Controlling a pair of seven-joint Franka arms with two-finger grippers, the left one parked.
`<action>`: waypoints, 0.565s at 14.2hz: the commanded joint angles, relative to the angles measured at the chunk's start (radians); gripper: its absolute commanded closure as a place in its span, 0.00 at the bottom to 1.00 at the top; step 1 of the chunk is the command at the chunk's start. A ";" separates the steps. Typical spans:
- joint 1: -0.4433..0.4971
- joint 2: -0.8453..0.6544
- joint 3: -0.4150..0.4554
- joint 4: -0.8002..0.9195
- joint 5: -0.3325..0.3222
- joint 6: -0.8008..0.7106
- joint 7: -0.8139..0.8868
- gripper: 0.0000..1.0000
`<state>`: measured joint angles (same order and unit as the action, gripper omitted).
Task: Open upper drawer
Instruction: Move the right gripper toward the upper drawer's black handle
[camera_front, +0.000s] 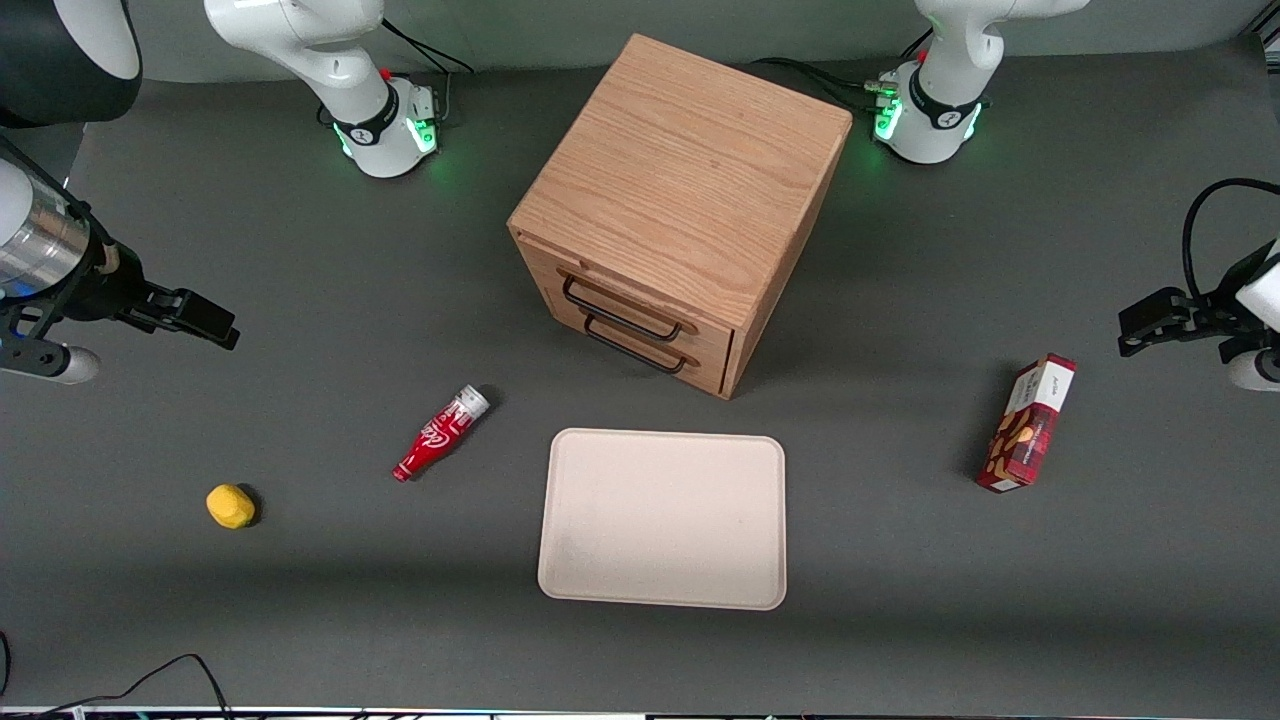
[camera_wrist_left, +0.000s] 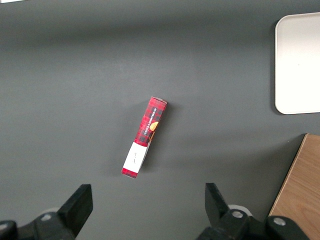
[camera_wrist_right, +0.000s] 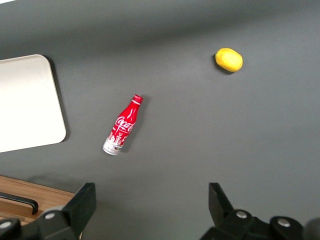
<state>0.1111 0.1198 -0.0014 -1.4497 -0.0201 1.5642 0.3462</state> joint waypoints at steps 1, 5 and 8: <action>0.004 0.018 0.011 0.037 0.017 -0.027 0.031 0.00; 0.004 0.020 0.061 0.051 0.023 -0.029 -0.004 0.00; 0.004 0.047 0.159 0.077 0.023 -0.029 -0.029 0.00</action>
<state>0.1143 0.1232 0.1096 -1.4359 -0.0132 1.5639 0.3391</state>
